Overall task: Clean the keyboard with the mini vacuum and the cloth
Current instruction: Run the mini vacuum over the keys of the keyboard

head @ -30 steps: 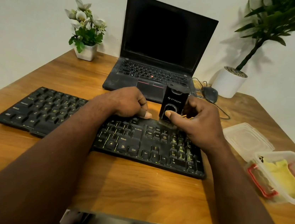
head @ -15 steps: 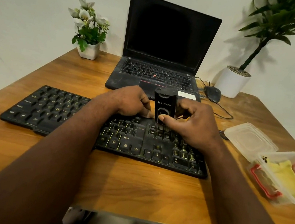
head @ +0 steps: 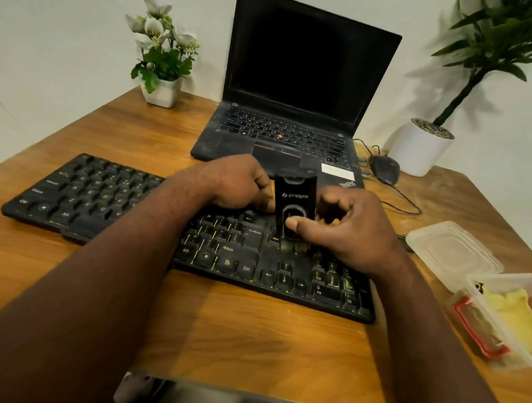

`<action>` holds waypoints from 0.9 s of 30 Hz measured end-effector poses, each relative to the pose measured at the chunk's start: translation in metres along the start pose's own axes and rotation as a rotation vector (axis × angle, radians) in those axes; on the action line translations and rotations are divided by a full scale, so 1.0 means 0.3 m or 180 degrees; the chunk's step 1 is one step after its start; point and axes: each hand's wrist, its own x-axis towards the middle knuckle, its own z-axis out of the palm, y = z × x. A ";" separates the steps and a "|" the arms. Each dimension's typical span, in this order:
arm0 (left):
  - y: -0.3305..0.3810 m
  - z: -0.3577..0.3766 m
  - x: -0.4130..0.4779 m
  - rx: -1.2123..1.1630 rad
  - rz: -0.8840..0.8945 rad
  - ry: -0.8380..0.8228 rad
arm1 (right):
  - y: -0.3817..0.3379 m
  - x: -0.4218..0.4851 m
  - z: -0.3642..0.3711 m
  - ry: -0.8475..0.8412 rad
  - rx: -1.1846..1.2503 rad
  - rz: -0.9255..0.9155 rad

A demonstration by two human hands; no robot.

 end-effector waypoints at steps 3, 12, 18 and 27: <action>0.002 -0.002 0.004 -0.0035 0.0003 -0.0105 | 0.003 0.010 0.004 0.0625 -0.0290 -0.0012; -0.005 -0.007 0.003 -0.0028 -0.0066 -0.0007 | -0.024 0.013 0.027 0.0563 0.0010 -0.0071; -0.009 -0.005 0.002 -0.0100 -0.0100 0.0010 | -0.009 -0.021 0.006 0.0024 -0.0120 -0.0406; -0.019 -0.005 0.011 -0.0120 -0.0035 0.0015 | -0.018 -0.037 0.018 0.0058 -0.0142 -0.0531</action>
